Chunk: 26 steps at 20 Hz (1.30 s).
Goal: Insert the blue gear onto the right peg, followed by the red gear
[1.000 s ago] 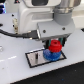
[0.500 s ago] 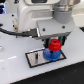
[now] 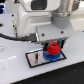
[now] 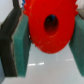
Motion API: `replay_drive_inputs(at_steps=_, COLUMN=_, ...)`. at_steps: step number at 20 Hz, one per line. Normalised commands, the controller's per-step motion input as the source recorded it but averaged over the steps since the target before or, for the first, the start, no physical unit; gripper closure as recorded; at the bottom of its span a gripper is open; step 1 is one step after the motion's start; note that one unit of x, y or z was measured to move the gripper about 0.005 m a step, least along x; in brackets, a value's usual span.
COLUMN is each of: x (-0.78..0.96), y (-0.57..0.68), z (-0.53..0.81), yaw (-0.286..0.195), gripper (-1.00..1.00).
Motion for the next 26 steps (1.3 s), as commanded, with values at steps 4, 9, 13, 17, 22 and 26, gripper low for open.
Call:
replay_drive_inputs(at_steps=4, x=0.01, y=0.08, z=0.21, yaw=0.000, gripper=1.00)
replay_drive_inputs(at_steps=9, x=0.00, y=0.01, z=0.26, yaw=0.000, gripper=1.00)
replay_drive_inputs(at_steps=13, x=0.04, y=-0.08, z=-0.03, yaw=0.000, gripper=1.00)
replay_drive_inputs(at_steps=17, x=0.17, y=-0.05, z=-0.04, yaw=0.000, gripper=1.00)
replay_drive_inputs(at_steps=22, x=0.17, y=-0.09, z=-0.20, yaw=0.000, gripper=1.00)
replay_drive_inputs(at_steps=26, x=0.09, y=-0.11, z=-0.21, yaw=0.000, gripper=1.00)
